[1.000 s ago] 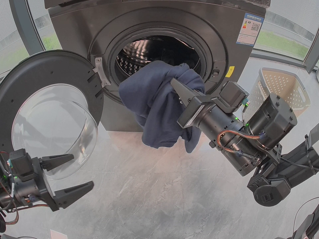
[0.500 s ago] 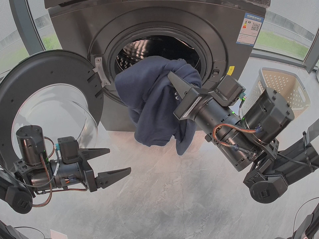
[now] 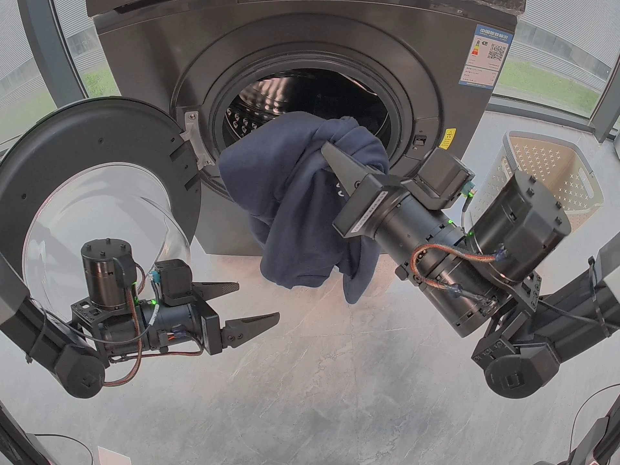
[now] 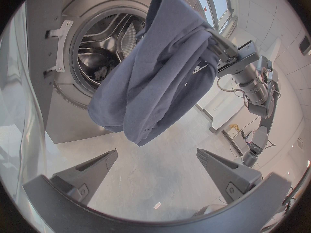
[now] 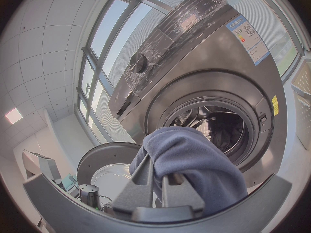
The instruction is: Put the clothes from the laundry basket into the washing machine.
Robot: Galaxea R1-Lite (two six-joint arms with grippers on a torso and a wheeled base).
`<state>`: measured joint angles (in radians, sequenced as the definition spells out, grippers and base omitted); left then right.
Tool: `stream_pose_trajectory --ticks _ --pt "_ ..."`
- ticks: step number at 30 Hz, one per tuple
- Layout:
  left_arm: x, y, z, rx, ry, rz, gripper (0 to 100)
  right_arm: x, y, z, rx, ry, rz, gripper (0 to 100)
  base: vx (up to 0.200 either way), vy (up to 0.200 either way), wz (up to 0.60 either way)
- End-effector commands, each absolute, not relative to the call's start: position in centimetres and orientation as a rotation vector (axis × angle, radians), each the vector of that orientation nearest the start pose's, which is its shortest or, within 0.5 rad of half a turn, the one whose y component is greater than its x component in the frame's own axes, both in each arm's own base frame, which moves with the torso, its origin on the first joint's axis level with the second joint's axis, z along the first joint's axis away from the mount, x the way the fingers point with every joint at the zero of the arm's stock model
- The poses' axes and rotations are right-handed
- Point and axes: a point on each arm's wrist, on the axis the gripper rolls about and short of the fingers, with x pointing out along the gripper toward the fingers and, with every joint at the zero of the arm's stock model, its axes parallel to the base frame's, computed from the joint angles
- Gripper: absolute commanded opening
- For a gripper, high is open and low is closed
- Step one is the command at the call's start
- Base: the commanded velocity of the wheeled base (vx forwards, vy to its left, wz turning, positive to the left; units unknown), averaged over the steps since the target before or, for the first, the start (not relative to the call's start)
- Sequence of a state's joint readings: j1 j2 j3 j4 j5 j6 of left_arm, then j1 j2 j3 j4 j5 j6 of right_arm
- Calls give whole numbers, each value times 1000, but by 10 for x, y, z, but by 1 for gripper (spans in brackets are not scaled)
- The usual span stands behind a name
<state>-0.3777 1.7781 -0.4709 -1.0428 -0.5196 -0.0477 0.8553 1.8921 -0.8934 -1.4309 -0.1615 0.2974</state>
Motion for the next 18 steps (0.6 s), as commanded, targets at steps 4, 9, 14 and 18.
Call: stream_pose_trajectory --ticks 4,9,14,18 --pt "279 -127 96 -66 326 -897 100 227 259 221 498 -281 743 0 0 0 0" --pt "296 -134 96 -84 307 -895 100 224 261 221 497 -277 751 0 0 0 0" --pt "309 -142 93 -91 297 -903 100 222 262 220 497 -274 760 0 0 0 0" --pt "314 -151 95 -112 285 -921 100 221 263 220 499 -277 760 0 0 0 0"
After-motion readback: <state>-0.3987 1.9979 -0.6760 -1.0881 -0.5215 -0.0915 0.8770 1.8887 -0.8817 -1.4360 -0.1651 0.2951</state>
